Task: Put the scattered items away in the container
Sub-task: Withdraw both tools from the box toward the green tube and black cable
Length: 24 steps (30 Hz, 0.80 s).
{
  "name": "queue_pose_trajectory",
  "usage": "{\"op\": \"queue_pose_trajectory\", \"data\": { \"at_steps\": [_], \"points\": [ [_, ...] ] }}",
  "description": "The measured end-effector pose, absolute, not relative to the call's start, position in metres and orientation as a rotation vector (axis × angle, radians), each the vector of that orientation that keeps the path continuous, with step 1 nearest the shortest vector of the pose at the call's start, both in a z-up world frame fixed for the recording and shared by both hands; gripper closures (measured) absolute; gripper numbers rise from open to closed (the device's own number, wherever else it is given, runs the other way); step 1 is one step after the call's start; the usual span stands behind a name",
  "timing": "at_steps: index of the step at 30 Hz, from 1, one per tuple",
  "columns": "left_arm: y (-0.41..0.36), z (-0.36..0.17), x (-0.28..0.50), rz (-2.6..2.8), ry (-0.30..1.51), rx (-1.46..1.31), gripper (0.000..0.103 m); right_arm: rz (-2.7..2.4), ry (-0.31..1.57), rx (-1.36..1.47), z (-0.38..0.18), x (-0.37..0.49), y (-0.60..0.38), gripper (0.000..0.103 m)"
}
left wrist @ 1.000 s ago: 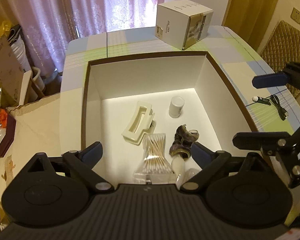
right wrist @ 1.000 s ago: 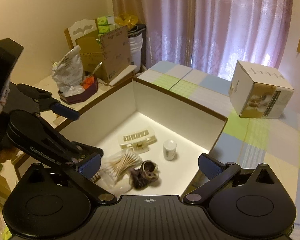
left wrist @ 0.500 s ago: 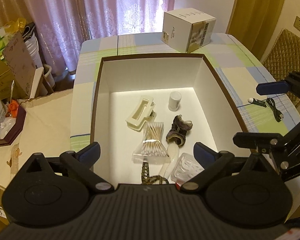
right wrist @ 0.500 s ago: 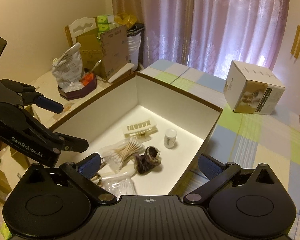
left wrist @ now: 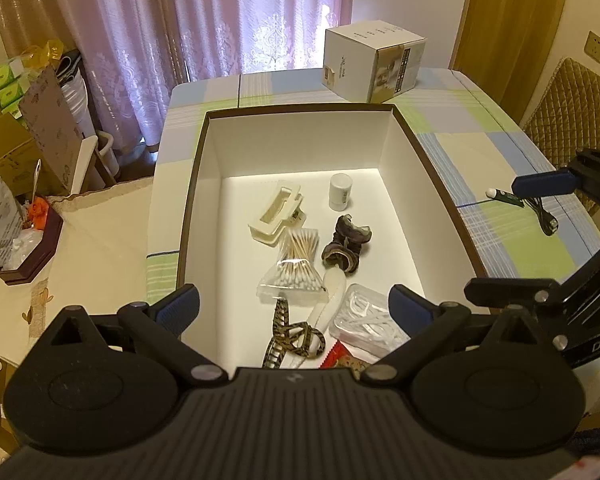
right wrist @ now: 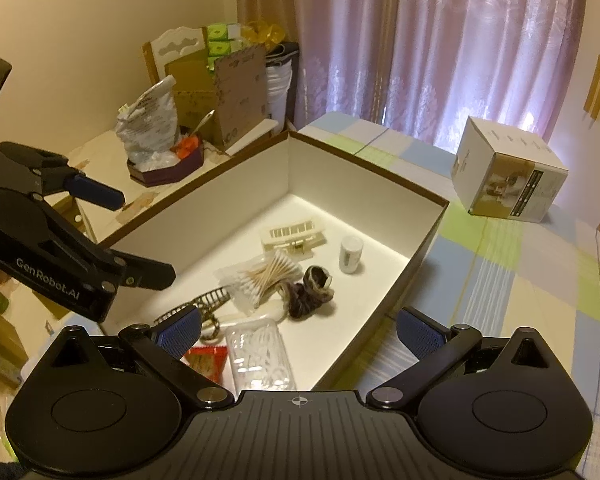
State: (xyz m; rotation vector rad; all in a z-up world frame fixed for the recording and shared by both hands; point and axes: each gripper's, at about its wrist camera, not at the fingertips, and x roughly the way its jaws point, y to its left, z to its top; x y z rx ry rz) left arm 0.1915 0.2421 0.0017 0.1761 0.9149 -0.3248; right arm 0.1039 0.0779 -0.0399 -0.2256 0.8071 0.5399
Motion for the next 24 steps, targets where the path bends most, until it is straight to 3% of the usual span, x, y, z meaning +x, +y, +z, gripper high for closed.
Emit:
{"op": "queue_pose_trajectory", "data": {
  "at_steps": [24],
  "points": [
    [0.225,0.000,0.136,-0.231,0.947,0.116,0.003,0.675,0.834,-0.283,-0.044,0.064,0.055,0.002]
  ]
}}
